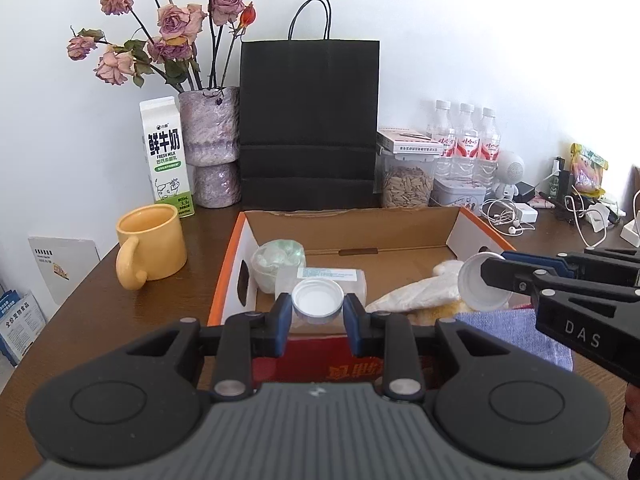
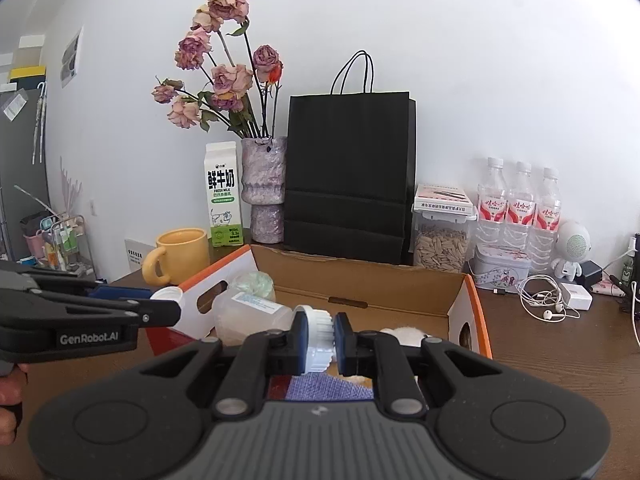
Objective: Organize objects
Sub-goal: 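Carry both caps over the cardboard box and open both tools to drop them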
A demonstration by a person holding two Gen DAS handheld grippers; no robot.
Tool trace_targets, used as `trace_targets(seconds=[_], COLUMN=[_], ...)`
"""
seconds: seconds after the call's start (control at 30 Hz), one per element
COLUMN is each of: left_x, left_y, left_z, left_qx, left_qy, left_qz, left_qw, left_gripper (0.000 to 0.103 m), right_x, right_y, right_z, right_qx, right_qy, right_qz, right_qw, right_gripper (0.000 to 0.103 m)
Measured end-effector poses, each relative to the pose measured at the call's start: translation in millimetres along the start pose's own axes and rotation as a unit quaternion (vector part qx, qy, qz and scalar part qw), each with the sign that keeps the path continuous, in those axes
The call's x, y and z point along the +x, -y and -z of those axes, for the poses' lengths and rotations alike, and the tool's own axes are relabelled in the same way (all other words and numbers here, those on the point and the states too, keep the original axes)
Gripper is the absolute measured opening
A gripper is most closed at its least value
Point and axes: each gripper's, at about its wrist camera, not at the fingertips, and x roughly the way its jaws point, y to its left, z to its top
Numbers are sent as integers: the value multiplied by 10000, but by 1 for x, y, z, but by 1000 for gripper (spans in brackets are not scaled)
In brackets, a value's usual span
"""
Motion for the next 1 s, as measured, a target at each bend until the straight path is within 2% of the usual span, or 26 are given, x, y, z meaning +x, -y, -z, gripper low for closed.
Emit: trace_targets(seconds=[0.33, 1.0], left_x=[39, 111], left_y=[17, 29], left_z=[-21, -48], left_qx=[-67, 33], left_qy=[102, 80], left_qz=[113, 196], left_qw=[9999, 9998], left_gripper=[29, 29], right_x=[34, 95], right_y=[13, 49], right_z=[-12, -17], right_qx=[65, -48], right_qy=[65, -214], right_qz=[14, 184], right_qw=[10000, 9996], right_gripper=[13, 13])
